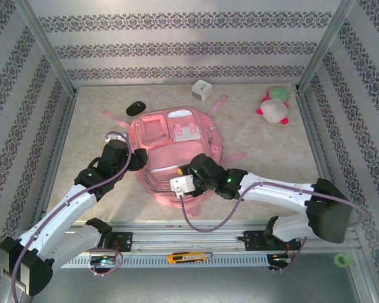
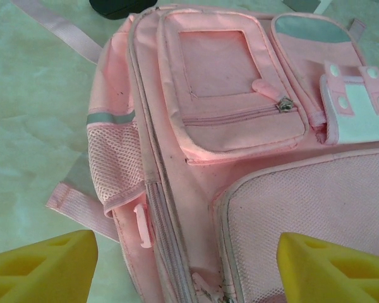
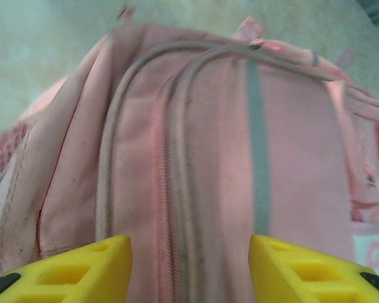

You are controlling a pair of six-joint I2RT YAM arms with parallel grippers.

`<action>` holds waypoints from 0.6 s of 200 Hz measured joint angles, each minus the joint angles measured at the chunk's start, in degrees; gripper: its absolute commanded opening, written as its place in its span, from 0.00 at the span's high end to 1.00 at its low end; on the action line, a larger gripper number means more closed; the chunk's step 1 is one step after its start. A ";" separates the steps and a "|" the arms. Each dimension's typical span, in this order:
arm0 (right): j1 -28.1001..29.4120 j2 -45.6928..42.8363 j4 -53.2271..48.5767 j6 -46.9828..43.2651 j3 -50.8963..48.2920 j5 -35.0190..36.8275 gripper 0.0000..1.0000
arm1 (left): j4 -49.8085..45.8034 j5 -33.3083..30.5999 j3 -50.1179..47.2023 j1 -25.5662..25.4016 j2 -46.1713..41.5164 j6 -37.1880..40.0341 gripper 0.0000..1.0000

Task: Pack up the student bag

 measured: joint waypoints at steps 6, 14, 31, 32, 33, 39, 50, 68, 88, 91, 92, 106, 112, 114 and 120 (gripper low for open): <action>0.11 0.98 0.94 -1.62 -0.59 0.09 0.49 | 0.00 0.09 0.00 0.09 -0.15 0.00 0.26; 0.24 2.32 2.36 -3.41 -1.20 0.42 0.50 | 0.00 0.09 0.00 0.17 -0.24 0.00 0.26; 0.35 4.72 5.81 -6.75 -2.03 1.14 0.53 | 0.02 0.31 -0.13 0.31 -0.26 0.22 0.26; 0.35 4.85 6.10 -6.95 -2.10 1.20 0.53 | 0.02 0.33 -0.13 0.31 -0.26 0.24 0.26; 0.35 4.92 6.27 -7.02 -2.12 1.25 0.53 | 0.02 0.37 -0.17 0.31 -0.26 0.28 0.26; 0.35 5.57 7.74 -7.74 -2.38 1.68 0.55 | 0.02 0.68 -0.37 0.35 -0.24 0.70 0.26; 0.33 6.51 10.14 -9.20 -2.80 2.32 0.60 | 0.02 1.51 -0.90 0.52 -0.24 2.05 0.25; -0.07 7.26 12.63 -10.38 -3.56 2.84 0.68 | 0.04 3.02 -2.10 0.61 -0.31 5.51 0.24; -1.55 7.26 14.01 -11.04 -4.17 2.80 0.74 | 0.26 6.03 -3.69 0.63 -1.62 11.43 0.24; -1.92 7.15 14.12 -11.30 -4.24 2.71 0.74 | 0.28 6.62 -3.89 0.63 -1.99 12.66 0.24; -2.12 7.15 14.16 -11.28 -4.28 2.62 0.75 | 0.33 6.78 -3.96 0.63 -2.08 12.96 0.25; -3.91 6.40 14.27 -11.69 -4.79 1.75 0.75 | 0.50 10.12 -4.42 0.68 -3.82 19.69 0.29; -4.85 5.79 14.21 -11.78 -5.11 1.38 0.75 | 0.52 11.80 -4.42 0.66 -4.44 23.45 0.27; -5.07 5.66 14.21 -11.80 -5.18 1.29 0.75 | 0.52 12.20 -4.39 0.66 -4.57 24.22 0.27; -6.19 4.98 14.01 -11.93 -5.46 0.87 0.75 | 0.33 13.60 -4.20 0.66 -4.90 28.04 0.27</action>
